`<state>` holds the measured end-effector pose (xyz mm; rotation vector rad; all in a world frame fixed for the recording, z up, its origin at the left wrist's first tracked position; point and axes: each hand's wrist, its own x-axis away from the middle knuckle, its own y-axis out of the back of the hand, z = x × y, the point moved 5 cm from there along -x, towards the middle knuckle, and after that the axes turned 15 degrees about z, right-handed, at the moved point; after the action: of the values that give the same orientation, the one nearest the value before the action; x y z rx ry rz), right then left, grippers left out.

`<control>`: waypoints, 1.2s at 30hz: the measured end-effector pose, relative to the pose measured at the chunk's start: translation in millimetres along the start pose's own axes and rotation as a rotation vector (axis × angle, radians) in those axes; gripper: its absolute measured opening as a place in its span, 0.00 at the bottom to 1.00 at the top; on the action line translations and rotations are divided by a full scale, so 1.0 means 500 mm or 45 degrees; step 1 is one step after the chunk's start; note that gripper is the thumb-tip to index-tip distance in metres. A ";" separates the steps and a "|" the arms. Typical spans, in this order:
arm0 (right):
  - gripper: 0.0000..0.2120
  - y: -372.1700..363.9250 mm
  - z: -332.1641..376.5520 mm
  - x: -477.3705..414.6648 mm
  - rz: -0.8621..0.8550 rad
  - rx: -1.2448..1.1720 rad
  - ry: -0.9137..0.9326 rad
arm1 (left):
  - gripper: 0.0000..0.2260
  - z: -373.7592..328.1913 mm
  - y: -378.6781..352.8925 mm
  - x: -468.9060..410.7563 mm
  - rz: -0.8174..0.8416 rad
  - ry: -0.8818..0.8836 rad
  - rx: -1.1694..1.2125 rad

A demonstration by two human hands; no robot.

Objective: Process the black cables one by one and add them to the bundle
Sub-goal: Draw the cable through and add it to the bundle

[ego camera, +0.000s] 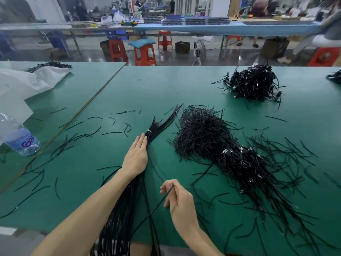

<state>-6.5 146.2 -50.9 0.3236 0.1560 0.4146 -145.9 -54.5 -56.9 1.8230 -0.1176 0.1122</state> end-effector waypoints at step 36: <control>0.12 -0.007 -0.011 -0.010 0.094 0.162 -0.215 | 0.32 0.022 0.037 -0.237 0.029 -0.051 0.183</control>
<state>-10.7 142.7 -56.7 0.4889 0.0051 0.4495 -265.7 -67.1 -58.5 1.9683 -0.1618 0.1027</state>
